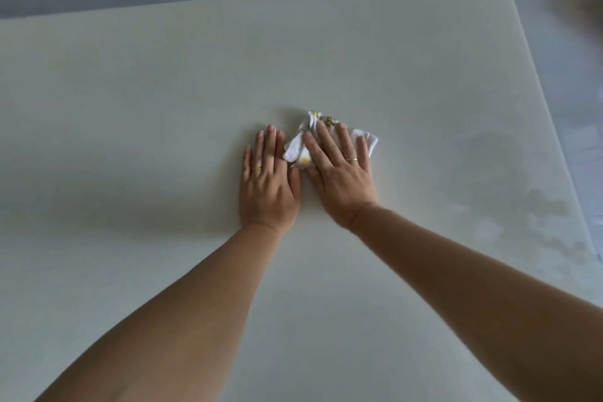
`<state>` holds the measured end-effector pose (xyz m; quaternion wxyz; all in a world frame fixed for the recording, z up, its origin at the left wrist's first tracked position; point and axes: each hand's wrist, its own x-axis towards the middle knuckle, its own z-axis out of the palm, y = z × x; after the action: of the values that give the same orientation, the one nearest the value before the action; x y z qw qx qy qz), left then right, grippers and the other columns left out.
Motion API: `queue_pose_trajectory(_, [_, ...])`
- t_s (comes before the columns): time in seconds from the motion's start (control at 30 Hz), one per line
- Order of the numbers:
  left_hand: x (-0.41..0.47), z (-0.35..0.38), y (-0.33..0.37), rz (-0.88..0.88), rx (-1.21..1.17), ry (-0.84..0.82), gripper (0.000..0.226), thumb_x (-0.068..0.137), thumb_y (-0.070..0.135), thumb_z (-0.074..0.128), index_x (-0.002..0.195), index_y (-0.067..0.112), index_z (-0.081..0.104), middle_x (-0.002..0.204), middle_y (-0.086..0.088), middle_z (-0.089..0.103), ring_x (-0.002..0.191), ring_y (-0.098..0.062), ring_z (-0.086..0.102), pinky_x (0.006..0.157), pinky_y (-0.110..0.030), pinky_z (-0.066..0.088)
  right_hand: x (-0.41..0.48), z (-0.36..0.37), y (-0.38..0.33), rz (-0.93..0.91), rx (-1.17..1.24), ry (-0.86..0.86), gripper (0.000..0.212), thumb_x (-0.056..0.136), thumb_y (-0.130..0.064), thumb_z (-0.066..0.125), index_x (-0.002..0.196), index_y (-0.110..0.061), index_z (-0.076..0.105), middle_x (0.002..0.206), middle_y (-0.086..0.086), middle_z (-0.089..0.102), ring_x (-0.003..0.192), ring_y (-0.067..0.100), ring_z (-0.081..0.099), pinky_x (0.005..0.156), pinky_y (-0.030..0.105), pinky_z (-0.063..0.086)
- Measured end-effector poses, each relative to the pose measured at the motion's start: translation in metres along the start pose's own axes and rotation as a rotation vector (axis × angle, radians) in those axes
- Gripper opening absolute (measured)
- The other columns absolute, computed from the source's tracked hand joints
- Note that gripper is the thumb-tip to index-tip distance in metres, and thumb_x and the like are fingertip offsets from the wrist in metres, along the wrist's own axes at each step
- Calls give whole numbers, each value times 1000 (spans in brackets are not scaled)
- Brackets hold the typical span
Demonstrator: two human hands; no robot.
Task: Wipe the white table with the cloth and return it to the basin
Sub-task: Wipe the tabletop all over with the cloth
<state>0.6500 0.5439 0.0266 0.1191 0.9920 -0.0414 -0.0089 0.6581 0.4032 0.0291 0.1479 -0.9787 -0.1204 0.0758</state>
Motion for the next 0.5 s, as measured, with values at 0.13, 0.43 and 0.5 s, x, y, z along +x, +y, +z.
queue_pose_trajectory(0.13, [1, -1, -1, 0, 40, -42, 63, 93, 34, 21, 148, 4, 25, 156, -13, 21, 146, -26, 17, 119, -40, 10, 22, -24, 67, 46, -63, 27, 53, 101, -36, 34, 151, -25, 18, 160, -1, 12, 148, 24, 6, 118, 43, -2])
queue_pose_trajectory(0.43, [3, -5, 0, -29, 34, -59, 61, 94, 35, 20, 143, 3, 36, 153, -14, 30, 143, -27, 26, 117, -41, 15, 32, -6, -8, -35, -33, -31, 53, 102, -38, 30, 151, -28, 15, 160, -5, 7, 148, 24, -1, 115, 44, -11])
queue_pose_trajectory(0.5, [2, -4, -1, -1, 22, -48, 61, 93, 33, 25, 143, 2, 36, 153, -15, 30, 143, -28, 26, 117, -43, 16, 42, -18, 30, -137, -109, -30, 53, 101, -40, 32, 151, -26, 18, 160, -2, 12, 147, 24, 7, 117, 44, -3])
